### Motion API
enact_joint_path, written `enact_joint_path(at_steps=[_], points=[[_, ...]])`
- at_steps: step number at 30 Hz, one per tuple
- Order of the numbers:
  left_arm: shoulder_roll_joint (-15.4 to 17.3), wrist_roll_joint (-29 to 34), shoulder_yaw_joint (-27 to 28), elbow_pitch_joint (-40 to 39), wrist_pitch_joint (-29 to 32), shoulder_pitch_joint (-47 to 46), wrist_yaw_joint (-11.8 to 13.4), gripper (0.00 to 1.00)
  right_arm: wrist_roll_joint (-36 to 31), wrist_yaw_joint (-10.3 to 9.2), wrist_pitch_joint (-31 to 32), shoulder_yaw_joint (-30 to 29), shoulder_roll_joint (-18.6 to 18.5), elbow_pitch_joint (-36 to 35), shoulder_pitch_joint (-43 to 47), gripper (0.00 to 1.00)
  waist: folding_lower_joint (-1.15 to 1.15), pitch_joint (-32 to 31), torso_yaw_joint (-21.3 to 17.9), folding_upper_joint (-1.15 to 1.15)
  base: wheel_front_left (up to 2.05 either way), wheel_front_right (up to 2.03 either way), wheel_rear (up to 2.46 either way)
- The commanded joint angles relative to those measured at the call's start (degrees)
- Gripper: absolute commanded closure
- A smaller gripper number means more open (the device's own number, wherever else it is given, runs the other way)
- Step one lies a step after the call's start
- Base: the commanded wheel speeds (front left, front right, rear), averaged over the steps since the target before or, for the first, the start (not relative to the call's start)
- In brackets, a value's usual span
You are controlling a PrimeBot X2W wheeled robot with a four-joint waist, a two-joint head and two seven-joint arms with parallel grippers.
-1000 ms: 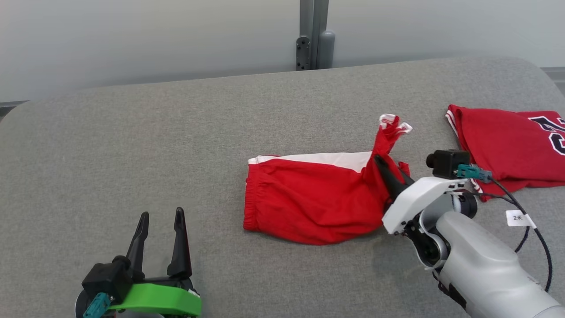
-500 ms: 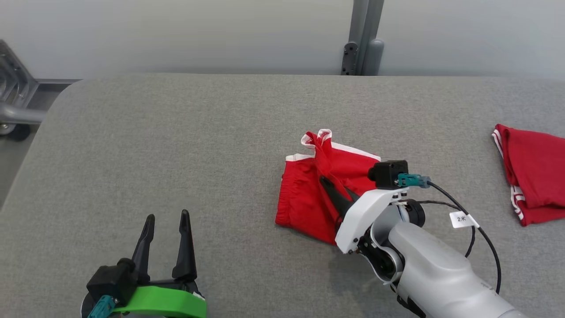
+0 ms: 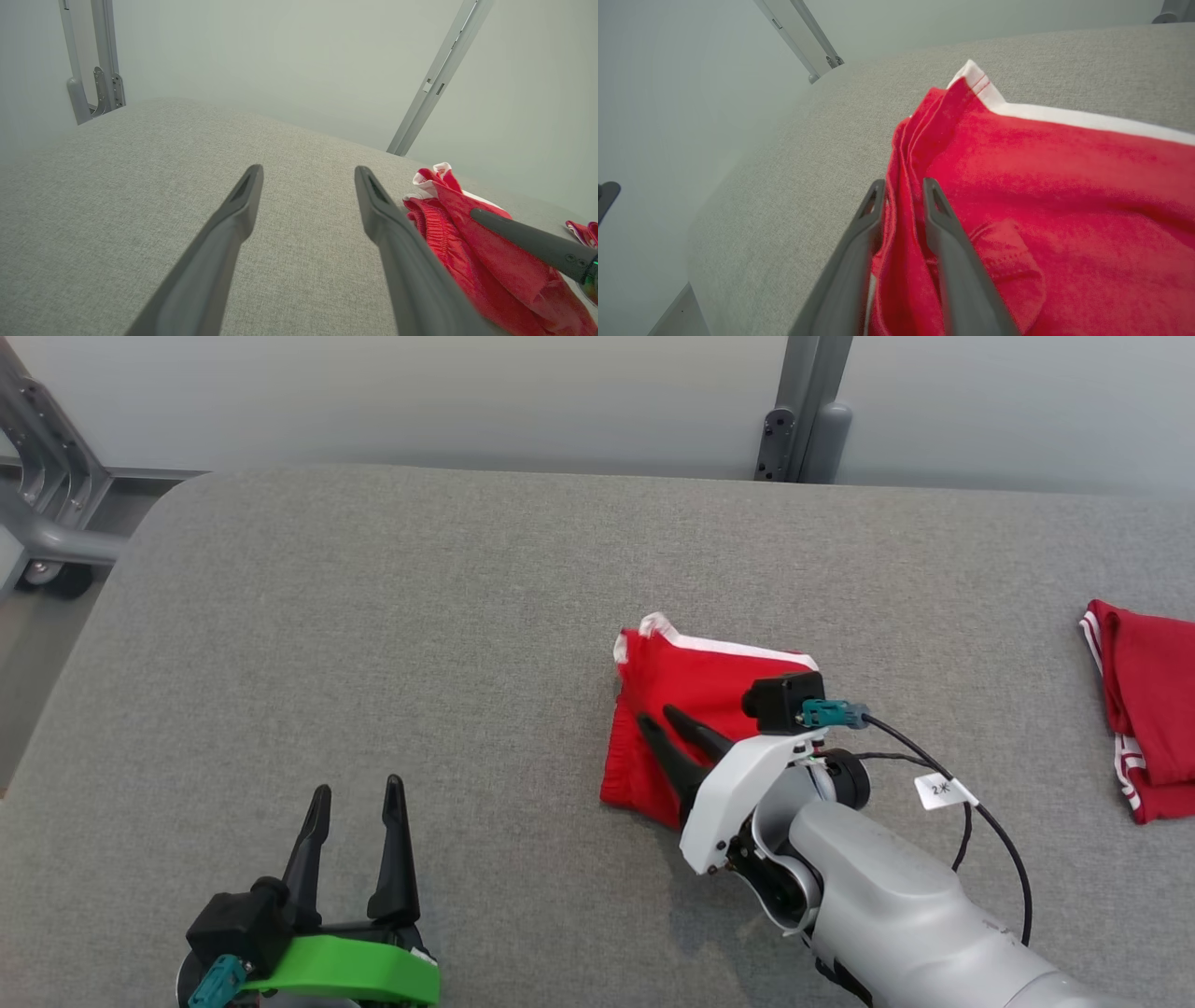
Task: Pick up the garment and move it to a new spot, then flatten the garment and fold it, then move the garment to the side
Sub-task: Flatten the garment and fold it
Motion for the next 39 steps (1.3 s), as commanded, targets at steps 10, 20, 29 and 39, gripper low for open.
enact_joint_path(at_steps=[10,20,29,39], points=[[-0.44,1.05,0.61,-0.18,-0.01,0.64,-0.44,0.0,0.76,0.0,-3.83,-0.42,-1.8,-7.03,0.66,0.0,0.0,-1.22,-3.58,0.0,0.0,0.0,0.0],[-0.69,1.28,0.26,-0.21,-0.02,0.45,-0.77,0.0,-6.16,0.0,-4.57,-11.83,-6.95,-9.72,3.96,0.15,0.0,-0.86,-5.28,0.0,0.0,0.0,0.0],[-0.73,1.44,-0.11,0.31,-0.01,-1.14,-1.23,0.0,-13.34,0.0,-3.74,-11.8,-8.44,-4.62,6.86,1.0,0.0,1.05,-3.4,0.0,0.0,0.0,0.0],[-0.89,1.48,0.06,0.76,-0.01,-1.87,-1.39,0.0,-12.37,0.0,0.0,-1.78,-9.45,-2.24,3.7,1.0,0.0,2.49,-0.42,0.0,0.0,0.0,0.0]])
